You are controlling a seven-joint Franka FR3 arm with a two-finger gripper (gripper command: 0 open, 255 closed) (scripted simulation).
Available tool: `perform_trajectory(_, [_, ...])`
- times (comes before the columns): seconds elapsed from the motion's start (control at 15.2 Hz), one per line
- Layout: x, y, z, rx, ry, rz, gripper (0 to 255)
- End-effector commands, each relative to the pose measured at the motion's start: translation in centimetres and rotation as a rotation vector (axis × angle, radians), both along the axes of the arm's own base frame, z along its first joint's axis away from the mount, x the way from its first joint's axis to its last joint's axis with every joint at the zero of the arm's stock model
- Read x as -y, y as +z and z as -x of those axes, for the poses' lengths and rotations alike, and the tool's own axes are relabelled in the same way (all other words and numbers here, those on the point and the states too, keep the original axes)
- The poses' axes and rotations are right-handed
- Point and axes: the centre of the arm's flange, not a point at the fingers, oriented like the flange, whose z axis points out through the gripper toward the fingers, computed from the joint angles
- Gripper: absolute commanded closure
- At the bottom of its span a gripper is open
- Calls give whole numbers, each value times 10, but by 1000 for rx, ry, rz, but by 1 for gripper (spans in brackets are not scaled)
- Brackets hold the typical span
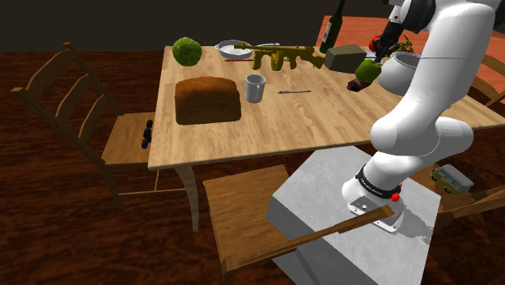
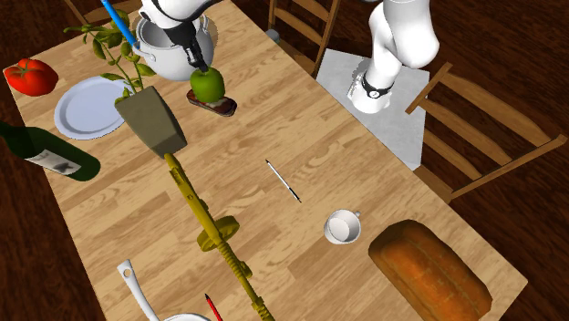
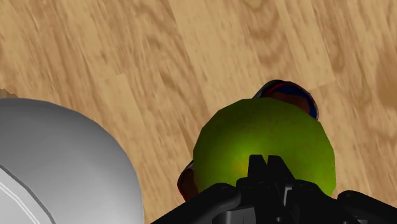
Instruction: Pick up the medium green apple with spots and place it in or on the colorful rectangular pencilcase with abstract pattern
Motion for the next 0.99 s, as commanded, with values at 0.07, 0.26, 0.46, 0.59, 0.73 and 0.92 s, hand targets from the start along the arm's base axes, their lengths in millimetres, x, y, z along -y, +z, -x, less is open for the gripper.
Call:
perform_trajectory(0.07, [0, -1, 0, -1, 0, -2, 255])
perform_trajectory(0.26, [0, -1, 0, -1, 0, -2, 0])
perform_trajectory(0.46, [0, -1, 0, -1, 0, -2, 0])
perform_trajectory(0.59, [2, 12, -1, -1, 0, -2, 0])
perform_trajectory(0.73, [6, 38, -2, -1, 0, -2, 0])
perform_trajectory(0.92, [8, 48, -2, -1, 0, -2, 0])
